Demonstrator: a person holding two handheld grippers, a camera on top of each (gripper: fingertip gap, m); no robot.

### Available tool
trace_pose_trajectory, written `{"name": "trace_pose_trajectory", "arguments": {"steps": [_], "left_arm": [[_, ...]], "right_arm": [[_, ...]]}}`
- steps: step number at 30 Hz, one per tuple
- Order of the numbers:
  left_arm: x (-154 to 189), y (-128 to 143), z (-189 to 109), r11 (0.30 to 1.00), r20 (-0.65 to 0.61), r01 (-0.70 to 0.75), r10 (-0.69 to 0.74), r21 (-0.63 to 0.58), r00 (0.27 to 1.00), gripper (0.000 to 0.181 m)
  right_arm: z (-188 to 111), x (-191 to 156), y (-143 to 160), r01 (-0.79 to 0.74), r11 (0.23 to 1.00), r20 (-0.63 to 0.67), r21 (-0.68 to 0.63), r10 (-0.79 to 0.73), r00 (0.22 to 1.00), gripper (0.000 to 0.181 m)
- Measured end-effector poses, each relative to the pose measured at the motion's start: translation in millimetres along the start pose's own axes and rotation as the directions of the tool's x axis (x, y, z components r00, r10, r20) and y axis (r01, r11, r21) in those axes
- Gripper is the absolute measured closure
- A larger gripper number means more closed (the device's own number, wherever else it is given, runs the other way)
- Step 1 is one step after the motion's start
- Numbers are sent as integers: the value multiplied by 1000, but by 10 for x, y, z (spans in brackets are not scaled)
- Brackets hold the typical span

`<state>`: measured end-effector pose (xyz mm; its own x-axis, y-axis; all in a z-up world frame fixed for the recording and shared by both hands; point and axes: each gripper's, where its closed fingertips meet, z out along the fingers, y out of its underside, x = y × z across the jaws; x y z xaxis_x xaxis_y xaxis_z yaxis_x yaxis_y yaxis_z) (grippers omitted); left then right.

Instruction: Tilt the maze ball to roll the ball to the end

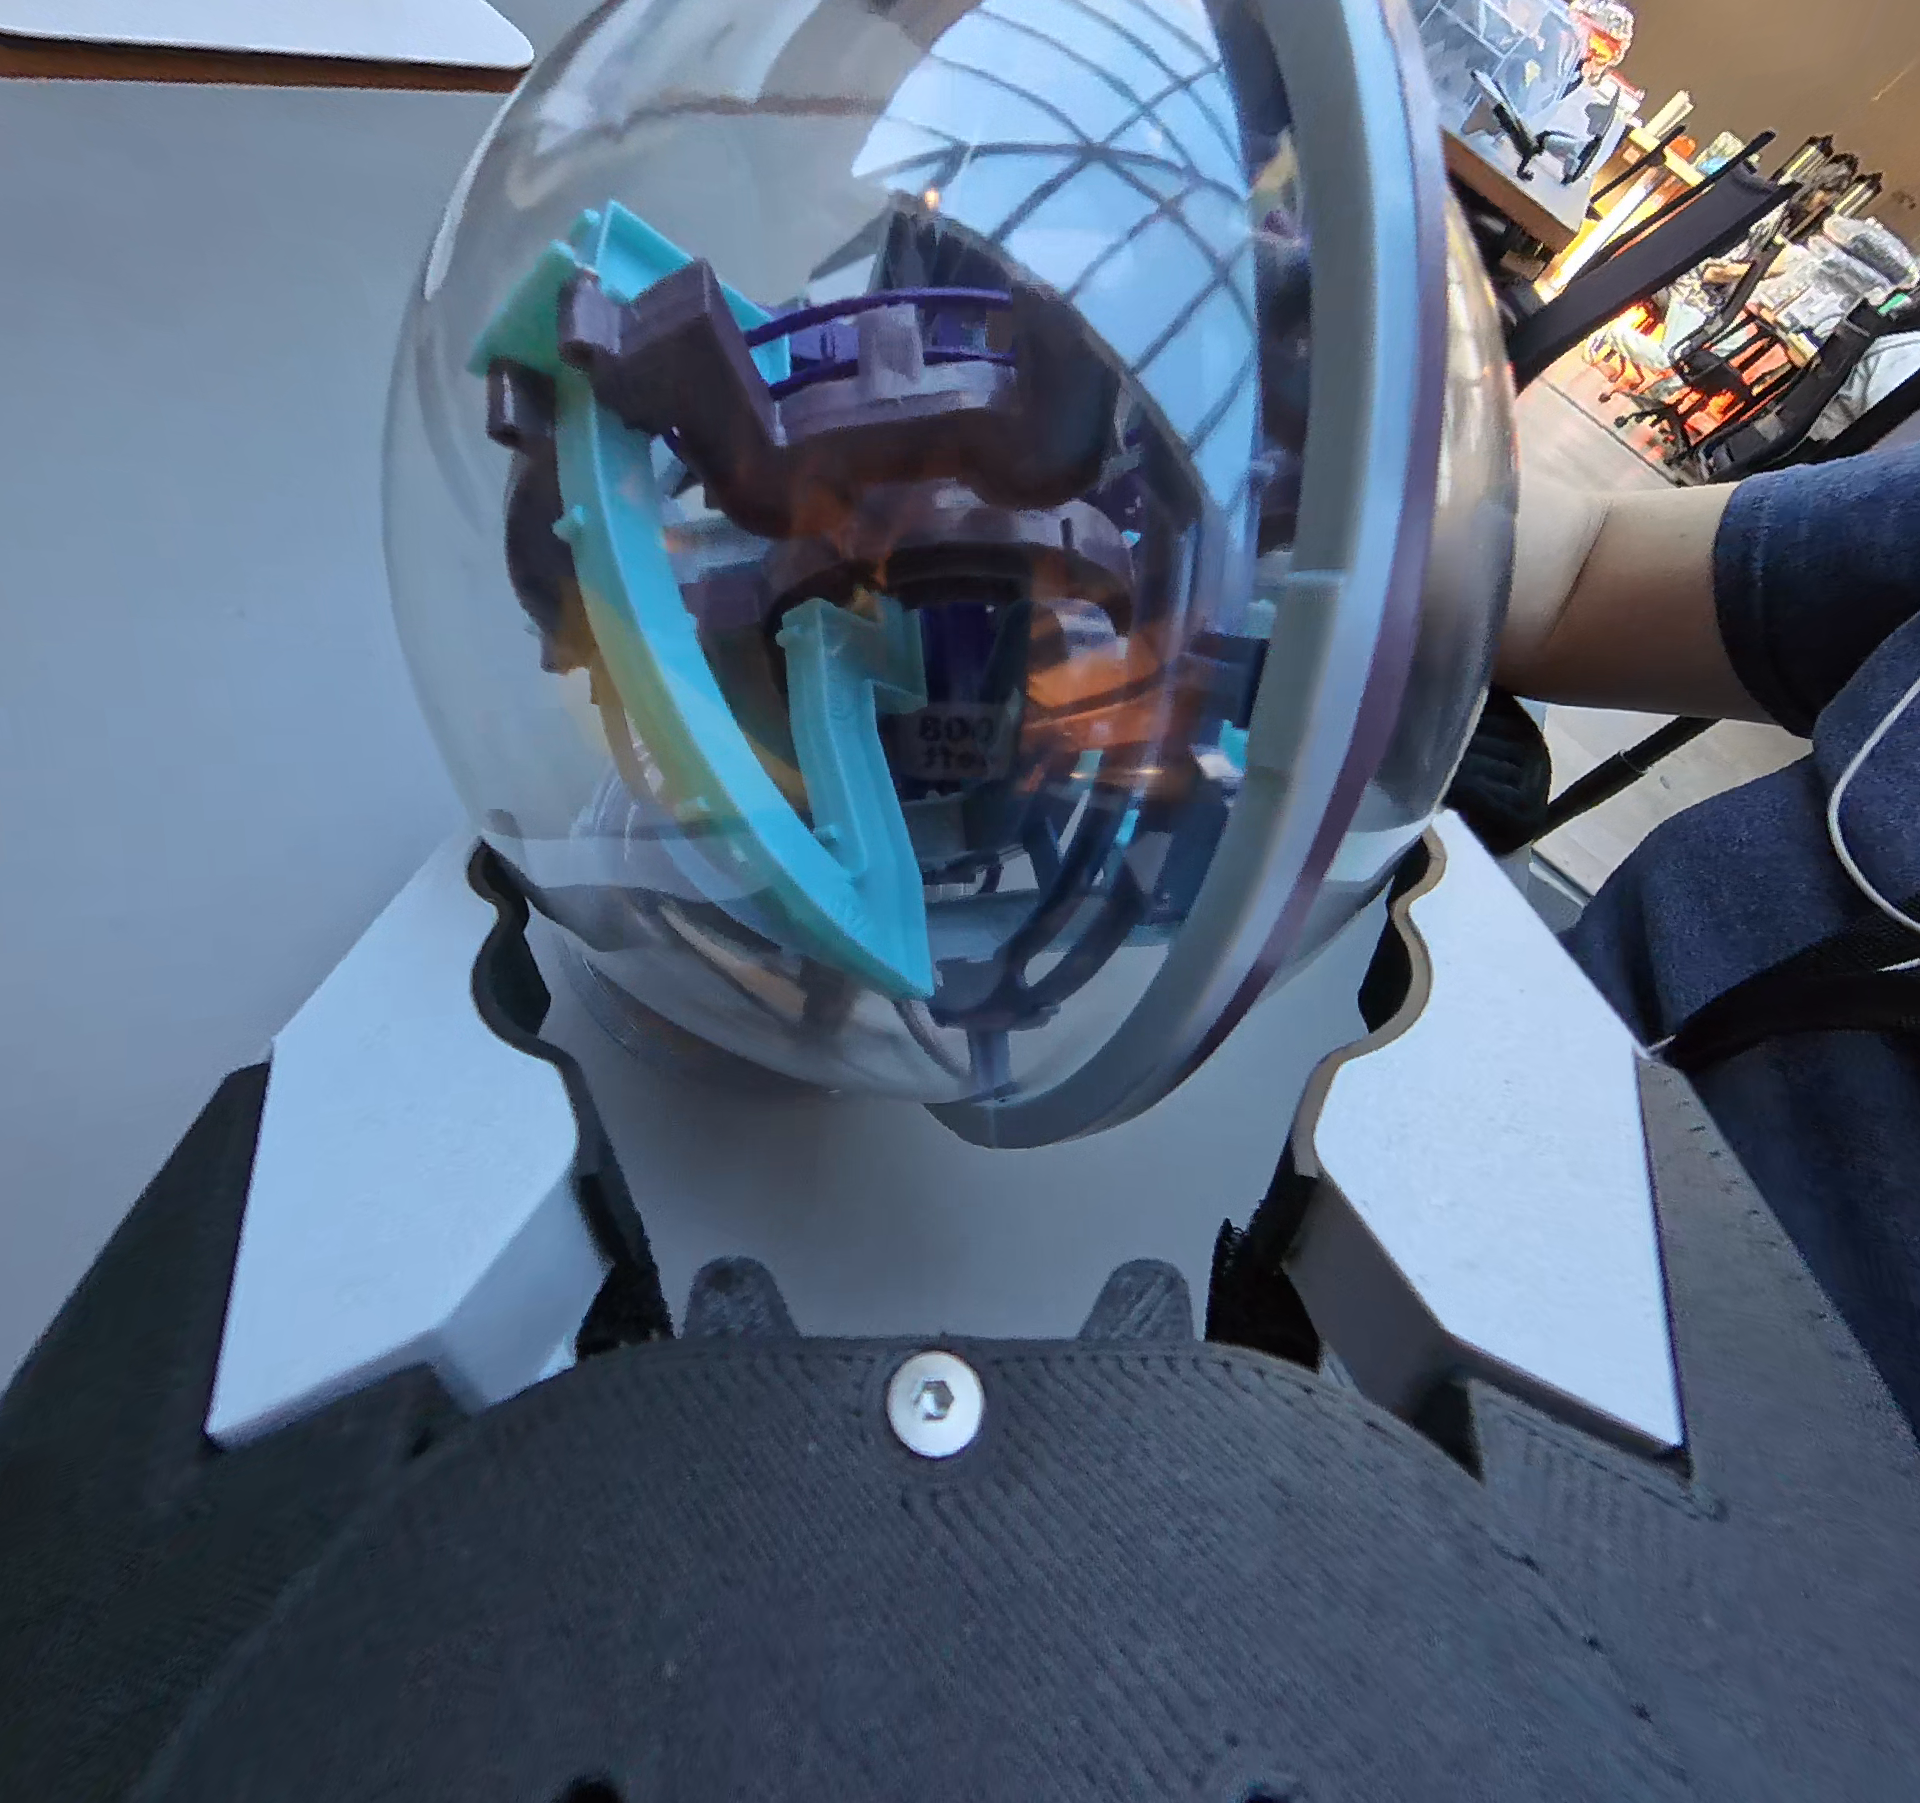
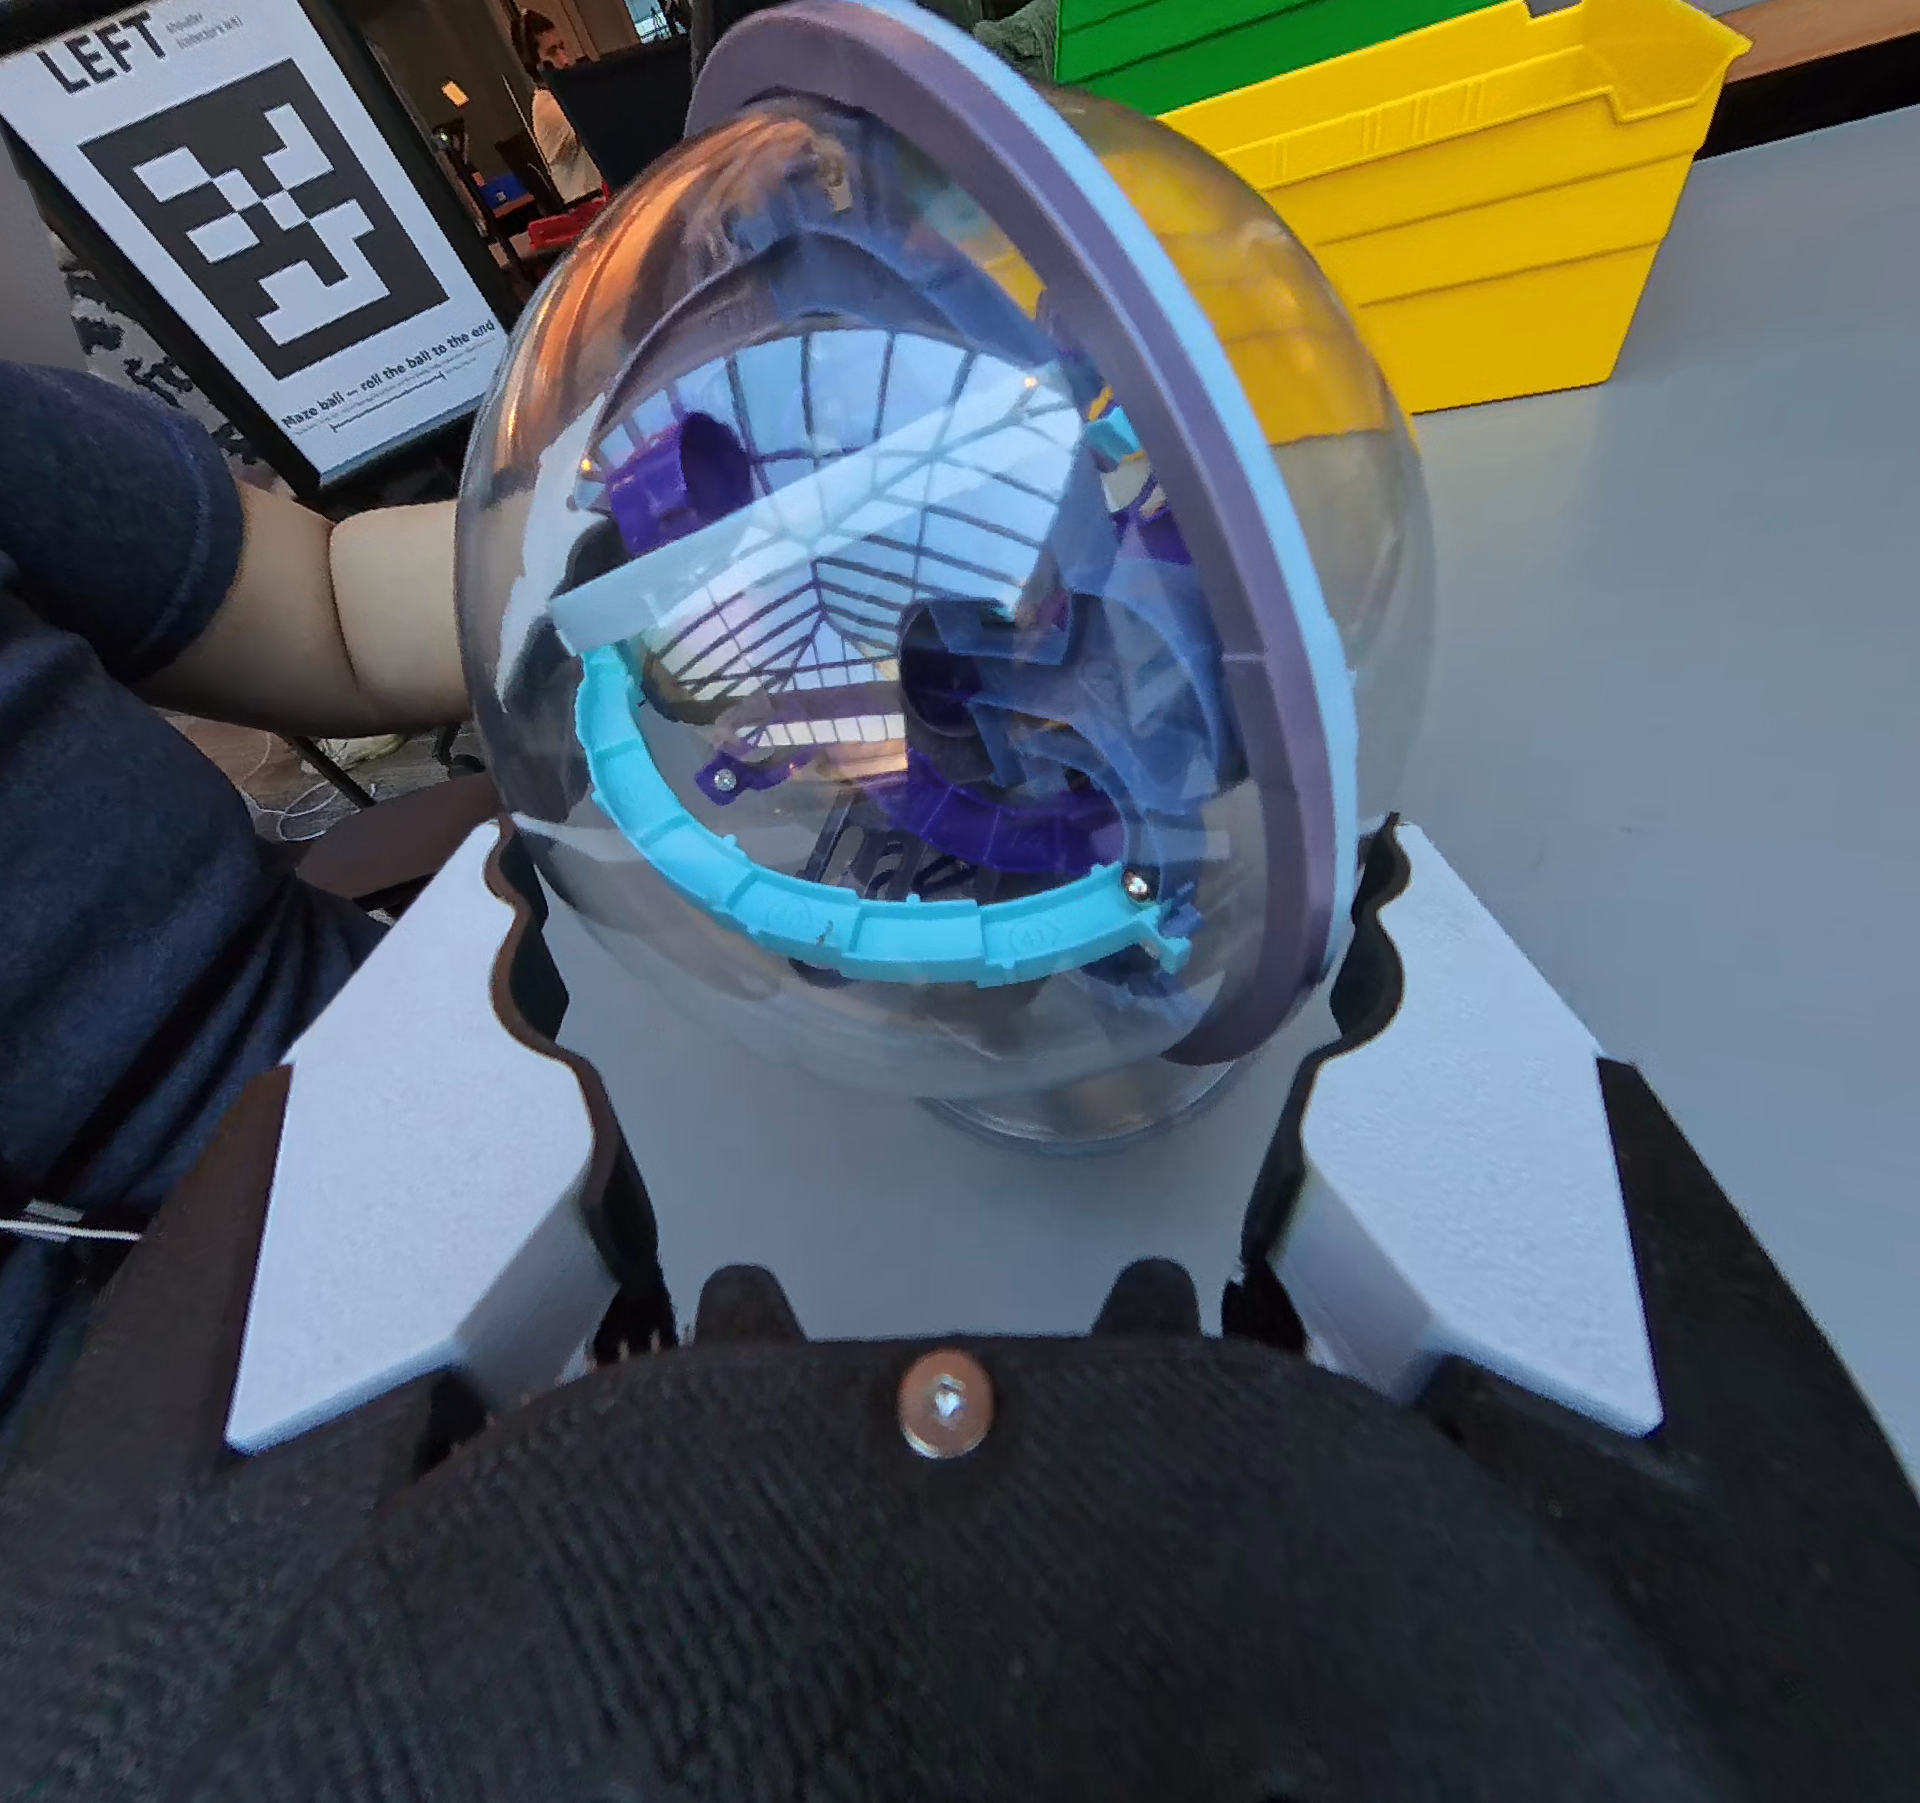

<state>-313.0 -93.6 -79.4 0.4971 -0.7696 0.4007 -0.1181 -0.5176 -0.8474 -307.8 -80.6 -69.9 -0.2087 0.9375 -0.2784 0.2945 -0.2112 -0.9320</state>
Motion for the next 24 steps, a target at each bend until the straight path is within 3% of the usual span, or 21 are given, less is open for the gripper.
{"name": "trace_pose_trajectory", "arguments": {"steps": [8,24], "left_arm": [[-28,-98,-33,997,-18,12,-11,77,1000,23],[-132,-28,-33,997,-54,39,-36,61,998,23]], "right_arm": [[16,24,-31,-34,999,-19,6,35,999,30],[79,117,12,-61,998,-38,5,61,997,30]]}}
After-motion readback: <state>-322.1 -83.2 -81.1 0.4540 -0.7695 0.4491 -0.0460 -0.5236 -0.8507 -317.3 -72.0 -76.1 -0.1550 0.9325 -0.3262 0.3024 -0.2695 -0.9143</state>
